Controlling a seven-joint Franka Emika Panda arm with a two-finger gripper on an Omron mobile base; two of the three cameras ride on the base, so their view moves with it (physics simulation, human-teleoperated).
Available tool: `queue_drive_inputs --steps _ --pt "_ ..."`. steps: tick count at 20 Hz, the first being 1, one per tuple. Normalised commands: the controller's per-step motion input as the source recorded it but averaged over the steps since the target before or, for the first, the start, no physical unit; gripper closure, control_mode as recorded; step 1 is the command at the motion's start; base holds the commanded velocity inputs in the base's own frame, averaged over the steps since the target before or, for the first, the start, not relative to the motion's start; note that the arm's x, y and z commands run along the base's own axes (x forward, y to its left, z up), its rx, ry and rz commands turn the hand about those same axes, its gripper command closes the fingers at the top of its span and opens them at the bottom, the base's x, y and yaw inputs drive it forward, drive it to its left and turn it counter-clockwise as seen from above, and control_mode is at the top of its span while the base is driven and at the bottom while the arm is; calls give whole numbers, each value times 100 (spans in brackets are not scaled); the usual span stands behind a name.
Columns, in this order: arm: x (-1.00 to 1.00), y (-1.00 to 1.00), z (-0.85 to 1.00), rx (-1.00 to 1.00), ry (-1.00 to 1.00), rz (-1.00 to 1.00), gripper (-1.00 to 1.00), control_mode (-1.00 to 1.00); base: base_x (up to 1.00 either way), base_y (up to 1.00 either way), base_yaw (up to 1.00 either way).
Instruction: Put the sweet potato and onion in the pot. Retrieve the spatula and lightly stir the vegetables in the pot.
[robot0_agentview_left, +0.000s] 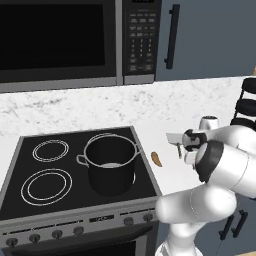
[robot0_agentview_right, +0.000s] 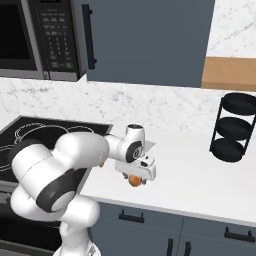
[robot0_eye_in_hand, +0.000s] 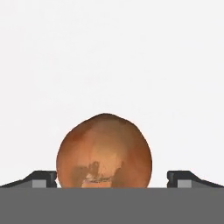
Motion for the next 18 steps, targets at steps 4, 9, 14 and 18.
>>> queue_drive_inputs --steps 4,9,14,18 --pt "0 0 -28 0 0 0 -100 -100 0 0 0" --pt "0 0 -20 0 0 0 100 -100 0 0 0" --pt "-3 0 -5 0 -1 0 100 -100 0 0 0" --pt "-28 10 44 0 -9 0 100 -100 0 0 0"
